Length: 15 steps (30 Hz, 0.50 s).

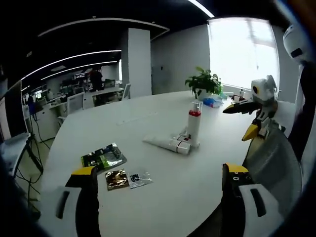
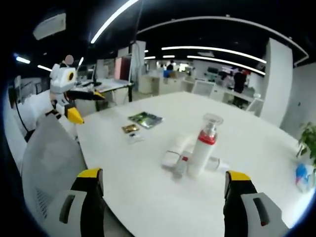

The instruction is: Arrange the skincare products in the storage area until every visible bottle or jar stands upright without overlapping.

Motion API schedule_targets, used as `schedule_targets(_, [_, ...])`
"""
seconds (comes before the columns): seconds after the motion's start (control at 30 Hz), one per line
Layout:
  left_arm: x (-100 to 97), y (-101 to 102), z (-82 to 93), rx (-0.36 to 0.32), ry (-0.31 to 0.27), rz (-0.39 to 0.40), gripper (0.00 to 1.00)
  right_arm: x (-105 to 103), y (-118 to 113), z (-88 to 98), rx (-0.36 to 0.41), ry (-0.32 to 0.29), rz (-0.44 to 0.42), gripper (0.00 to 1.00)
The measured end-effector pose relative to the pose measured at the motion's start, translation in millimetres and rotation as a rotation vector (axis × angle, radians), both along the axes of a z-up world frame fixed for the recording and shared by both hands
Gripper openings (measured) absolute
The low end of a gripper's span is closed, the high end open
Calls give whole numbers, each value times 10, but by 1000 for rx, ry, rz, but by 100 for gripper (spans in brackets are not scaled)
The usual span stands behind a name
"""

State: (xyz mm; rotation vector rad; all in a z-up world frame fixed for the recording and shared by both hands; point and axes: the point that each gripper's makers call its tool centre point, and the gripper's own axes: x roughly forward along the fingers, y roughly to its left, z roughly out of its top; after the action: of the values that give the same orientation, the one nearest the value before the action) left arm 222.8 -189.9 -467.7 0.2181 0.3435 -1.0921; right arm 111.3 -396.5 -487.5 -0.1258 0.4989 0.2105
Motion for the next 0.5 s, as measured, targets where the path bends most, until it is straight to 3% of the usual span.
schedule_targets(0.5, [1, 4, -85, -34, 30, 22, 99, -11, -1, -69, -6, 25, -6, 100])
